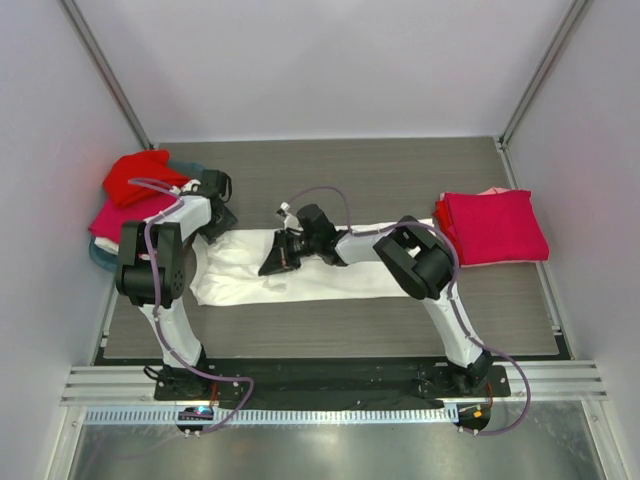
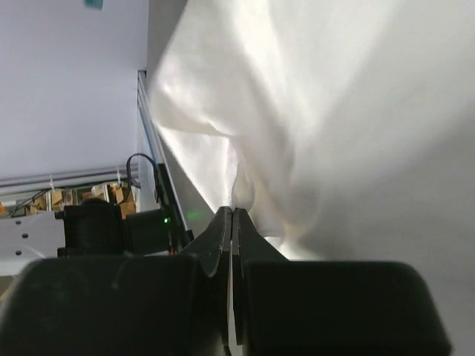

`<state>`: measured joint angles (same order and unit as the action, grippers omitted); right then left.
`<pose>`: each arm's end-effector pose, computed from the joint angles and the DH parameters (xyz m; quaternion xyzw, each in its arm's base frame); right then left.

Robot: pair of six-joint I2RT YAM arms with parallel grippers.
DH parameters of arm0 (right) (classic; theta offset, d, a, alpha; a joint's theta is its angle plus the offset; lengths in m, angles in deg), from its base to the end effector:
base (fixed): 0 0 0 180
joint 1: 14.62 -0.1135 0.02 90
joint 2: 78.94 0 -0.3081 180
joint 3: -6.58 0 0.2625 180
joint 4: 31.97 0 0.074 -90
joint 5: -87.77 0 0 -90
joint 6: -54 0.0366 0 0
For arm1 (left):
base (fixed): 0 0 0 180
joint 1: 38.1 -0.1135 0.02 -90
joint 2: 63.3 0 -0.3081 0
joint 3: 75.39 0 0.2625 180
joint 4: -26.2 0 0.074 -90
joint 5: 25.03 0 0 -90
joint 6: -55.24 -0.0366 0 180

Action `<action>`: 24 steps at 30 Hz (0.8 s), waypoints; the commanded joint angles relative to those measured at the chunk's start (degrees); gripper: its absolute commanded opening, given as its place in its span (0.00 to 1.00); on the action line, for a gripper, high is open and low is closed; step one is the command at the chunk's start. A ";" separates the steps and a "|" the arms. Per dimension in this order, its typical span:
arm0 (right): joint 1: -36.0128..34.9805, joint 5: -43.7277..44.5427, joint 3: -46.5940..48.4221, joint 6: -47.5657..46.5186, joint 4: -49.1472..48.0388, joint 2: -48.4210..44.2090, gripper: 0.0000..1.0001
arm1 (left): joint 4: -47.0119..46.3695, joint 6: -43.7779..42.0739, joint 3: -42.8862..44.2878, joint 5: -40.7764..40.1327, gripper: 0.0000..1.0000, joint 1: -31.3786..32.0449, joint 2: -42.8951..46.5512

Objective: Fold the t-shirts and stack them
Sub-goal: Fold the tshirt

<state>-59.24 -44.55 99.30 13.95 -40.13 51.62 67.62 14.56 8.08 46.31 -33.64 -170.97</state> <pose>0.3496 0.3796 0.1365 -0.1437 0.8139 0.5560 0.0885 0.3975 -0.0193 0.2005 -0.3997 0.8785 0.0471 0.2575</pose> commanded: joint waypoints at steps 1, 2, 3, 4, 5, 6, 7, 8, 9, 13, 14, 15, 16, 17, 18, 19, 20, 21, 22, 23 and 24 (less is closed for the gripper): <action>-2.57 -1.54 -3.56 0.32 -4.03 -7.32 0.01 | 2.38 -0.19 -1.09 -3.32 0.55 -0.78 1.07; -3.10 -1.18 -4.52 0.32 -4.30 -7.95 0.01 | 2.38 -0.19 -1.09 -3.32 0.55 -0.87 1.24; -3.89 -0.92 -6.10 0.32 -4.56 -8.56 0.01 | 2.38 -0.28 -1.09 -3.32 0.55 -0.78 1.33; -4.24 -0.66 -6.72 0.41 -4.82 -9.44 0.01 | 2.38 -0.28 -1.18 -3.40 0.55 -0.78 1.50; -4.59 -0.22 -7.17 0.32 -4.83 -9.80 0.01 | 2.38 -0.28 -1.26 -3.58 0.55 -0.78 1.85; -5.03 -0.04 -7.69 0.49 -4.65 -9.97 0.01 | 2.47 -0.28 -1.35 -3.67 0.55 -0.78 1.94; -5.21 0.05 -7.78 0.58 -4.39 -10.24 0.01 | 2.38 -0.36 -1.44 -3.76 0.55 -0.78 2.03; -5.39 0.05 -7.79 0.50 -4.21 -10.33 0.01 | 2.38 -0.45 -1.44 -3.76 0.55 -0.78 2.03; -5.82 0.05 -7.79 0.50 -3.69 -10.42 0.02 | 2.38 -0.54 -1.53 -3.76 0.55 -0.78 2.21; -7.23 0.49 -6.56 0.58 -2.02 -10.33 0.02 | 2.29 -1.15 -1.70 -3.84 0.55 -0.78 2.47; -7.58 0.58 -5.95 0.58 -1.75 -10.24 0.04 | 2.29 -1.33 -1.70 -3.85 0.55 -0.78 2.65; -7.76 0.66 -5.68 0.58 -1.40 -10.15 0.31 | 2.03 -1.42 -1.70 -3.85 0.55 -0.78 2.82; -7.94 0.84 -5.76 0.50 -1.40 -10.24 0.46 | 2.03 -1.51 -1.79 -3.85 0.55 -0.78 3.00; -8.02 1.28 -5.85 0.41 -1.57 -10.59 0.59 | 1.94 -1.68 -1.88 -3.76 0.56 -0.78 3.17; -8.11 2.33 -6.90 0.41 -2.01 -11.64 0.75 | 1.77 -1.94 -1.97 -3.50 0.56 -0.78 3.26; -7.94 2.77 -7.34 -0.11 -1.75 -12.26 0.77 | 1.68 -2.12 -2.14 -3.32 0.56 -0.78 3.70; -7.85 3.12 -7.96 -0.90 -1.40 -12.96 0.76 | 1.59 -2.38 -2.23 -3.14 0.56 -0.78 3.96; -7.85 4.26 -8.40 -1.43 -0.27 -14.70 0.75 | 1.59 -3.00 -2.23 -2.71 0.56 -0.78 4.49; -7.68 5.40 -9.01 -1.87 0.27 -15.77 0.74 | 1.59 -3.26 -2.58 -2.62 0.56 -0.78 5.63; -7.59 6.46 -10.32 -2.83 0.88 -16.91 0.70 | 1.59 -3.44 -2.84 -2.61 0.56 -0.69 6.68; -7.50 9.08 -10.86 -3.54 3.15 -19.36 0.68 | 1.68 -3.79 -3.02 -2.35 0.56 -0.69 7.65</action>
<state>-66.87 -40.51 89.64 13.18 -38.92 40.34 68.67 12.55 5.66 45.46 -33.74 -168.35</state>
